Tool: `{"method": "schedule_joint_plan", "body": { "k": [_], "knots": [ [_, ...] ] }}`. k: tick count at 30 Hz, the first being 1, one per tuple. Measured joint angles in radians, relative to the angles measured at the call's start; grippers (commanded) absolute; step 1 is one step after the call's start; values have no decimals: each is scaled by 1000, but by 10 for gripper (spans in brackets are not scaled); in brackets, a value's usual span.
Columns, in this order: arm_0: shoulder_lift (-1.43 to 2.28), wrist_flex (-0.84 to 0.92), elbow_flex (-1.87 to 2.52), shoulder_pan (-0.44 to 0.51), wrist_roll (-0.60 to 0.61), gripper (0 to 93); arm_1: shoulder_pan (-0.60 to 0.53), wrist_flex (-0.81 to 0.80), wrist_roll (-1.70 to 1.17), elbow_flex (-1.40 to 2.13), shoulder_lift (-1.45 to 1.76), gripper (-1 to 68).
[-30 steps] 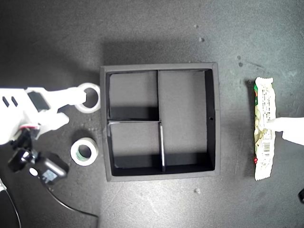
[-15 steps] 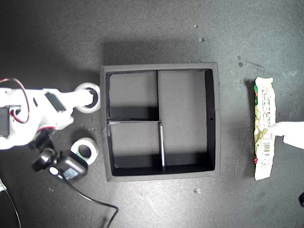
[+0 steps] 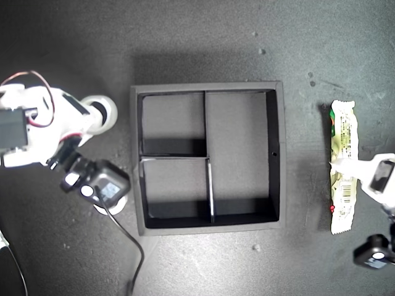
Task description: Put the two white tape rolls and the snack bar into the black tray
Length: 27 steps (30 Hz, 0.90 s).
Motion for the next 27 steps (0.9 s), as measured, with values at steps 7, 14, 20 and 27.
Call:
{"method": "schedule_joint_plan", "body": {
  "k": [7,14,20,27],
  "knots": [
    [-34,290,-325,-8,64,6,34,-212,0,158,-35,151],
    [-193,506,-746,25,95,6,20,-318,0,235,-31,96],
    [-511,672,-1193,95,98,6,-31,-278,0,201,-43,69],
    [-867,816,-1611,80,94,4,-97,3,0,-66,-41,48]
  ]
}}
